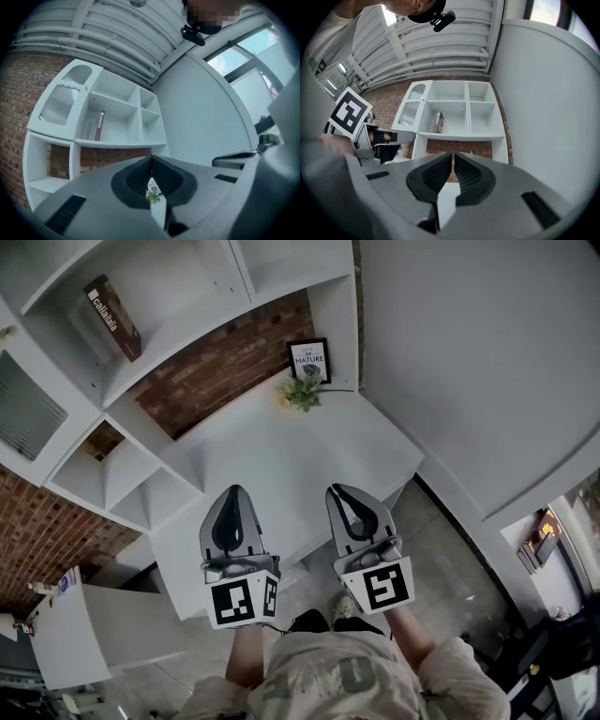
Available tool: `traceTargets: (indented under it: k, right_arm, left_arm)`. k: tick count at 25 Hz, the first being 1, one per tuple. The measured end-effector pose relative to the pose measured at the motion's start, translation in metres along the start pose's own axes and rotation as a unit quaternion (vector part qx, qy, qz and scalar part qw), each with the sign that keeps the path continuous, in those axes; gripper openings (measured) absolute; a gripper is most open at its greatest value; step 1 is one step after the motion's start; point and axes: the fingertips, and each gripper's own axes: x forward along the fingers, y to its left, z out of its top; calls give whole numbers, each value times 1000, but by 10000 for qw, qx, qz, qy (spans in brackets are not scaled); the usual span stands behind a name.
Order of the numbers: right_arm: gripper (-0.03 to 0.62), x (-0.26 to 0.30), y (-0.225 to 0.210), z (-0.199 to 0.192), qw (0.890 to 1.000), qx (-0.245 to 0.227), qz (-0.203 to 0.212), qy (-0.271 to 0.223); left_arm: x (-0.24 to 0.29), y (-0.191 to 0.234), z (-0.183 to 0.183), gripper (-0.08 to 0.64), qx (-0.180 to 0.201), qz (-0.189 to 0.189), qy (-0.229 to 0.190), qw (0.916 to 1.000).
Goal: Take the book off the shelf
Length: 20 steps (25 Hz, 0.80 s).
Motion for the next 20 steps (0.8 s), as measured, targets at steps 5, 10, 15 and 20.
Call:
traceTargets:
  k: [5, 10, 15, 20]
  right_arm:
    - [18, 13, -7, 2, 10000, -4, 31, -14]
    - [18, 23, -17, -3, 10000, -59, 3, 21]
    - [18, 39, -18, -1, 9997, -220, -42, -28]
    - [18, 61, -18, 5, 9995, -314, -73, -76]
  left_arm:
    - [21, -10, -5, 12, -105, -63, 59, 9999]
    - [36, -15, -7, 12, -148, -162, -6, 9998]
    - [44, -7, -3, 12, -460, -264, -185, 9984]
    - [55, 2, 6, 12, -427, -247, -430, 9979]
